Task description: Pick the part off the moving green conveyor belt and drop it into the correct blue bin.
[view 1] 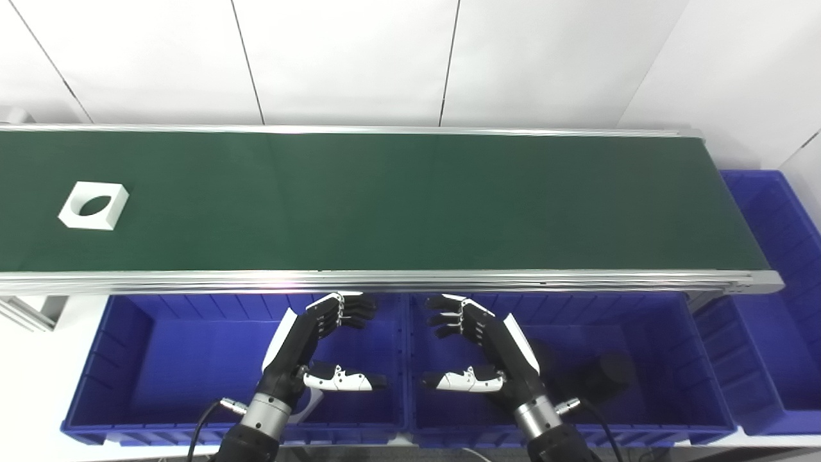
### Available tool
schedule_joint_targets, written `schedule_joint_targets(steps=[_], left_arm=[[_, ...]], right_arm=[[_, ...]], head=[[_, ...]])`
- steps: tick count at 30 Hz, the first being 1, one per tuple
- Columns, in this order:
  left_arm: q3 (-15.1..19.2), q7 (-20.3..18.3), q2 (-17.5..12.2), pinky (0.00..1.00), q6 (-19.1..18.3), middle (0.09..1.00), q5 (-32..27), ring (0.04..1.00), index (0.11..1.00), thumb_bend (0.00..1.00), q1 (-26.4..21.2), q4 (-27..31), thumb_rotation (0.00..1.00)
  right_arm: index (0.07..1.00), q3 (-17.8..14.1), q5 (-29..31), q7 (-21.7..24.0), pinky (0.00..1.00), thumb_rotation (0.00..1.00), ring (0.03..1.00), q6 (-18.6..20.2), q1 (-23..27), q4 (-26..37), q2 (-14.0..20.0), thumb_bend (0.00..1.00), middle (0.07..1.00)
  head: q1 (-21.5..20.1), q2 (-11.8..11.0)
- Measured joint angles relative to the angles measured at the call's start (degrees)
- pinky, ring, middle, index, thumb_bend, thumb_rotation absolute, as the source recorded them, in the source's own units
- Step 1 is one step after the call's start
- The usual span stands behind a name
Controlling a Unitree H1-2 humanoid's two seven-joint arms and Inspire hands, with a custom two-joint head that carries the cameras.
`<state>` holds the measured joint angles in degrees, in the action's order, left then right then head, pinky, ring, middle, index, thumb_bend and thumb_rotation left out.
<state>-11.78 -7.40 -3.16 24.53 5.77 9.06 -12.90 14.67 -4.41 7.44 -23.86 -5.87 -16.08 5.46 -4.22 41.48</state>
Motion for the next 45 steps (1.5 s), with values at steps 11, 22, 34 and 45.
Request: schedule_joint_targets(steps=[11,22,34,45], left_arm=[[-0.8,1.3,0.1,0.63,0.1,0.691,2.0,0.67,0.671,0.92,-0.1,-0.8,0.01],[-3.9,4.7,0.4,0.62,0.2,0.686,3.6,0.666,0.668,0.93,-1.0,-4.3,0.0],[-6.4,7.3,1.9,0.64,0.3,0.695,3.8,0.685,0.667,0.93,-2.3,-8.4,0.0],[-7.7,8.6,1.9,0.66,0.3,0.696,3.7,0.688,0.675,0.93,-2.7,-9.6,0.0]], right_arm=[[0.744,0.1,0.2,-0.2,0.63,0.24,0.704,0.0,0.1,-2.1,0.3,0.85,0.781],[0.739,-1.2,2.5,1.6,0.63,0.24,0.705,0.0,0.1,-4.0,1.7,0.85,0.787],[0.75,-4.2,4.8,4.8,0.64,0.23,0.718,-0.1,0.9,-8.1,2.7,0.84,0.789],[0.74,-6.2,5.1,7.4,0.63,0.22,0.711,-0.1,1.2,-9.7,2.4,0.87,0.778]], head=[[7.3,-1.8],[12.8,-4.9],[19.5,-8.9],[20.0,-10.5]])
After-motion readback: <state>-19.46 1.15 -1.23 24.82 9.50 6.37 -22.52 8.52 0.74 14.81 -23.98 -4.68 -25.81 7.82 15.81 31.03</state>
